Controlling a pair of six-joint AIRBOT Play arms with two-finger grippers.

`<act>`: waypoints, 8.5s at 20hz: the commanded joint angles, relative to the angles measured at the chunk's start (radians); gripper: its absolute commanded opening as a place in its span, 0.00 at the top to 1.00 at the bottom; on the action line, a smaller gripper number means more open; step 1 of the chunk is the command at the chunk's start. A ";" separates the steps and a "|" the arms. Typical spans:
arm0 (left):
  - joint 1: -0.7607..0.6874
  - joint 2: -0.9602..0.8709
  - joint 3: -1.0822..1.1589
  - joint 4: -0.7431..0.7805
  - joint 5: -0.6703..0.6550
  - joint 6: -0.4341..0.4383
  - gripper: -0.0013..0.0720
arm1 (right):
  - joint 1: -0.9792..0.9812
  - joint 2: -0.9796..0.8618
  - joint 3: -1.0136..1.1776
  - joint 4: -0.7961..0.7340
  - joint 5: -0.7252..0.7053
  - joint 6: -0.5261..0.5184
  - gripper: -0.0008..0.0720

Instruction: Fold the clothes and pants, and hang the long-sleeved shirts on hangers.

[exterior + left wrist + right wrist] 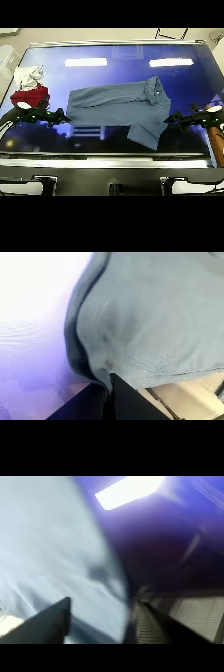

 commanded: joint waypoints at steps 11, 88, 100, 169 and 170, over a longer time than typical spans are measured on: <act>0.001 0.285 0.463 -0.001 -0.016 0.091 0.95 | 0.081 0.165 0.643 -0.010 0.155 -0.026 0.93; -0.101 -0.242 0.410 0.240 -0.382 -0.022 0.95 | 0.269 -0.154 0.408 -0.436 0.206 0.260 0.93; 0.094 0.114 0.087 0.379 -0.467 -0.009 0.28 | -0.050 0.192 0.090 -0.430 0.350 0.126 0.17; 0.047 -0.339 0.534 0.059 -0.379 -0.056 0.06 | 0.220 -0.272 0.589 0.089 0.122 0.113 0.25; 0.070 -0.338 0.558 0.059 -0.420 -0.056 0.05 | 0.182 -0.272 0.615 0.085 0.203 0.087 0.11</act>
